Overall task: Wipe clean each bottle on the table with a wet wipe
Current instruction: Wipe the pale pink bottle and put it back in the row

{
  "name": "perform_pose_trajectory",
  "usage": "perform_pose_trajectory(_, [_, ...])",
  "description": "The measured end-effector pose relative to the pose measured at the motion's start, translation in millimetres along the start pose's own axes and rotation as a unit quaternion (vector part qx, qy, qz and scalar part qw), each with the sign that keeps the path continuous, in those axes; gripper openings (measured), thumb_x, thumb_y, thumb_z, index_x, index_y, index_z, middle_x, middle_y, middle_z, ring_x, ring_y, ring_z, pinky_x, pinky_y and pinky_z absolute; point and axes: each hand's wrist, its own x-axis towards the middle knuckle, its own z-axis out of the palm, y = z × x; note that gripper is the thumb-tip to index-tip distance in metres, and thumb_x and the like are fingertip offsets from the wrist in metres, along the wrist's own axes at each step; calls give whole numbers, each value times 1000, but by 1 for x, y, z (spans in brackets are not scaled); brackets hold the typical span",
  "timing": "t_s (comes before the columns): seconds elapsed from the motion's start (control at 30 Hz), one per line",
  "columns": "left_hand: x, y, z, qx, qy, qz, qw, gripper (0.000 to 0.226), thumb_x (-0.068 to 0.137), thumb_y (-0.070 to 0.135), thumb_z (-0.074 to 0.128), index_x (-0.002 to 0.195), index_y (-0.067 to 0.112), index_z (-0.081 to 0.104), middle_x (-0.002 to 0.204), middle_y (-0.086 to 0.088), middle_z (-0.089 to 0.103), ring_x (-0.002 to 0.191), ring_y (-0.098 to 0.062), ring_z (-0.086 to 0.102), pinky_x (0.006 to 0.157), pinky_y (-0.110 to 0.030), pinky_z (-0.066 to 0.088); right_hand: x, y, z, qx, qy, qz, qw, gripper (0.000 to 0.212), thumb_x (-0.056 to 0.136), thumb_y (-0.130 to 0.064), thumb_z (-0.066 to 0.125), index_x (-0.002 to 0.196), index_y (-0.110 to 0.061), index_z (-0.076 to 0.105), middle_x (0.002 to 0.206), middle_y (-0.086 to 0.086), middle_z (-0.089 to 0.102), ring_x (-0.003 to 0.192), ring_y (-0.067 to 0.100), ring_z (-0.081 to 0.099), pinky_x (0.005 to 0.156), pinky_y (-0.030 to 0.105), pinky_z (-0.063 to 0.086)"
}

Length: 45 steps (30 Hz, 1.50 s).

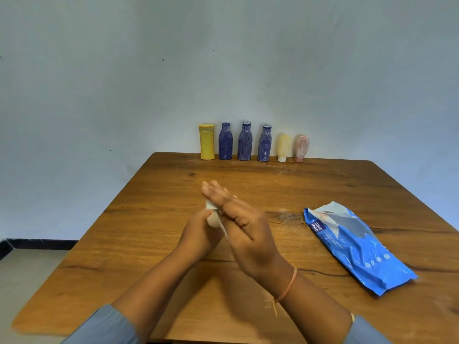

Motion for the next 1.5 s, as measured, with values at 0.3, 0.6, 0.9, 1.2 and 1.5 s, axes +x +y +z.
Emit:
perform_pose_trajectory(0.3, [-8, -3, 3, -147, -61, -67, 985, 53, 67, 1, 64, 114, 22, 53, 106, 0, 63, 99, -23, 59, 77, -34, 49, 10, 25, -33, -8, 51, 152, 987, 40, 92, 4, 42, 122, -19, 52, 128, -6, 53, 129, 9, 42, 108, 26, 35])
perform_pose_trajectory(0.6, [-6, -12, -6, -514, -145, -228, 814, 61, 67, -1, 65, 121, 12, 42, 118, -22, 59, 97, -36, 62, 64, -46, 57, 9, 40, -59, 315, 279, 346, 839, 33, 93, 6, 33, 98, -7, 63, 98, 11, 67, 89, 23, 65, 72, 35, 56])
perform_pose_trajectory(0.9, [-8, -20, -5, -585, -167, -248, 754, 45, 72, 6, 59, 117, 9, 52, 100, -19, 65, 84, -30, 66, 63, -42, 58, 2, 37, -37, 181, 254, 349, 884, 29, 95, -4, 41, 113, -13, 62, 110, 6, 65, 90, 17, 61, 81, 36, 51])
perform_pose_trajectory(1.2, [-9, -12, 4, -635, -116, -255, 720, 49, 76, 8, 58, 123, 7, 50, 96, -18, 69, 76, -25, 71, 60, -40, 59, -39, 42, 21, -128, 73, 146, 978, 51, 95, -4, 38, 138, -23, 19, 142, -14, 20, 137, 2, 15, 114, 20, 17])
perform_pose_trajectory(1.5, [-13, -3, 3, -684, -62, -331, 647, 31, 95, 15, 45, 107, -12, 55, 79, -22, 68, 62, -26, 70, 59, -36, 58, -48, 42, 34, -358, -14, -2, 934, 46, 88, -14, 35, 130, -2, 50, 138, 14, 47, 132, 31, 35, 101, 56, 30])
